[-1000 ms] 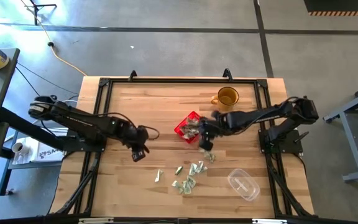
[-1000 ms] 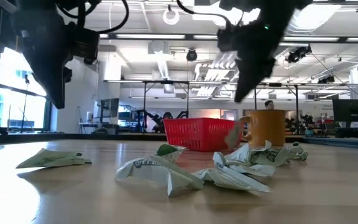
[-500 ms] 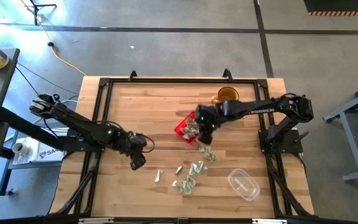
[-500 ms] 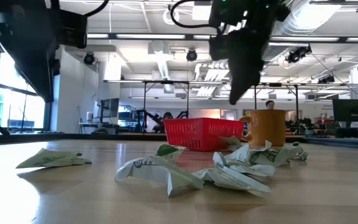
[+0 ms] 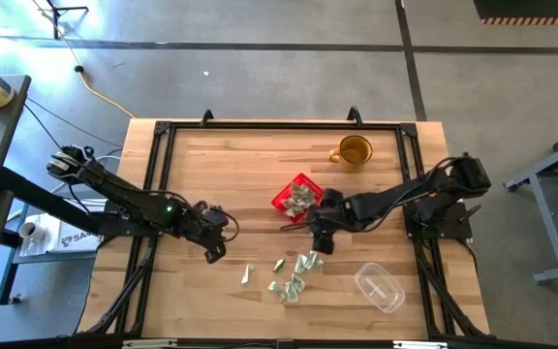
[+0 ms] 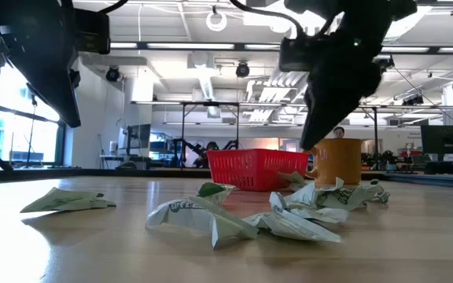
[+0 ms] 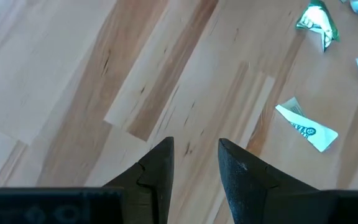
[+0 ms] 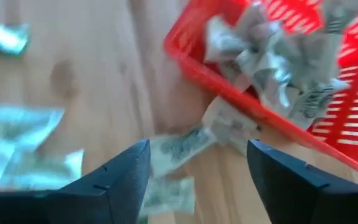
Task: Pick and place items into bin
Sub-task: Put the white stevia packet into the red bin
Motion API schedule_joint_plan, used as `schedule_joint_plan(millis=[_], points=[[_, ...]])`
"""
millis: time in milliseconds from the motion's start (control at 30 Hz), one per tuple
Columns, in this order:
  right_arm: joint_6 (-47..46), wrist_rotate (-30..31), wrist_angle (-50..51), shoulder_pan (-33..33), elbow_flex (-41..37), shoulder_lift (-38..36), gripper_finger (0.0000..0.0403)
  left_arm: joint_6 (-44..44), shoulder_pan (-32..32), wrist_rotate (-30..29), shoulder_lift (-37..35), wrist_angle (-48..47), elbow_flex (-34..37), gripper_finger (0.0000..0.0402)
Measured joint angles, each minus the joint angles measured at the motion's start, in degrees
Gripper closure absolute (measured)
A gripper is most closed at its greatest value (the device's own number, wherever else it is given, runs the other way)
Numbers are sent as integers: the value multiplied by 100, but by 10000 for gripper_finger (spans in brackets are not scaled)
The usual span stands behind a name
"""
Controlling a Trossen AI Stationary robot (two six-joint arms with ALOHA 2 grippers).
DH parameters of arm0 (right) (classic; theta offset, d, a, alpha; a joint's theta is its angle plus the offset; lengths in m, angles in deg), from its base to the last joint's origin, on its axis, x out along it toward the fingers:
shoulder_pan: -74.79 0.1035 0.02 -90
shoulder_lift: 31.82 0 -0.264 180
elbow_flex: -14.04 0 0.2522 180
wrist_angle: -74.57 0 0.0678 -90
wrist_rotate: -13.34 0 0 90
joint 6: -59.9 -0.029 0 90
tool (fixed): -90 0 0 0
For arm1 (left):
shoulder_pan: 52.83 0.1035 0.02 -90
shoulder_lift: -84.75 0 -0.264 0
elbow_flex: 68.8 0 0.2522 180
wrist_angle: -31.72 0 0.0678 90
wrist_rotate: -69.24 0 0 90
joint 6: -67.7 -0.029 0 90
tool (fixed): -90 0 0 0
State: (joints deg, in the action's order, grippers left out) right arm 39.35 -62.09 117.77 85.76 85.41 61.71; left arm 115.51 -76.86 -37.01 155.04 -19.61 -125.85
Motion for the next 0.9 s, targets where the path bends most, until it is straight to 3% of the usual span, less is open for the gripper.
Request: schedule_joint_plan(millis=[100,233,467,900], points=[[-462,336,-116,33,-93,90,142,2,0,0,0,-26,0,243],[-904,324,-149,42,-206,281,161,-6,0,0,0,-44,0,243],[-934,590,-830,161,-225,652,211,-13,0,2,0,-206,0,243],[-1044,653,-795,-49,-225,772,285,-25,0,4,0,-309,-4,243]])
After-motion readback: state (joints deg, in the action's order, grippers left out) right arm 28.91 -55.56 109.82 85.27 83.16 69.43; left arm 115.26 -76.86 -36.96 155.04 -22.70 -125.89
